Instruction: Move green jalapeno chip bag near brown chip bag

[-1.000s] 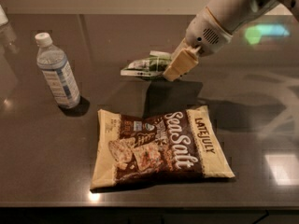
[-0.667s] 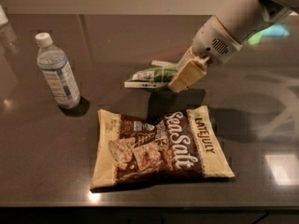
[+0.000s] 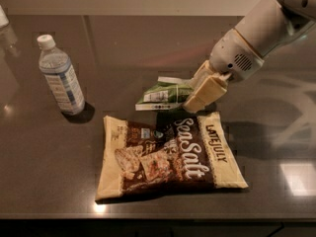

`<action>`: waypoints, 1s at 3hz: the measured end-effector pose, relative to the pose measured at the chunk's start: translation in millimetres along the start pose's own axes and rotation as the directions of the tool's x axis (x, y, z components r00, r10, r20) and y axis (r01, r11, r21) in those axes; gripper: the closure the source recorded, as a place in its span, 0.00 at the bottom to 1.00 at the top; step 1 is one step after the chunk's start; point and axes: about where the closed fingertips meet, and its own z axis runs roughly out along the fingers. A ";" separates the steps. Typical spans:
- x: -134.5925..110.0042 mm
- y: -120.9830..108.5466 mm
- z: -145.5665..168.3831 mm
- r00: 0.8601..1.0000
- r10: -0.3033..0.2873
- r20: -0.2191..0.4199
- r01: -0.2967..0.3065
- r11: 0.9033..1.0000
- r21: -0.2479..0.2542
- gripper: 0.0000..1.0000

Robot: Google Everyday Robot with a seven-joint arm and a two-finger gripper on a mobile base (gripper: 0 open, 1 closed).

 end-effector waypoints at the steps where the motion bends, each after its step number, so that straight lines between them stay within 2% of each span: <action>1: 5.9 4.3 0.5 1.000 -0.021 0.008 0.021 1.000 -0.012 0.12; 2: 3.6 2.9 1.5 1.000 -0.021 0.010 0.021 1.000 -0.007 0.00; 3: 3.6 2.9 1.5 1.000 -0.021 0.010 0.021 1.000 -0.007 0.00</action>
Offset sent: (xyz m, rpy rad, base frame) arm -0.0039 -0.0026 -0.0022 0.0084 -0.0029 0.0157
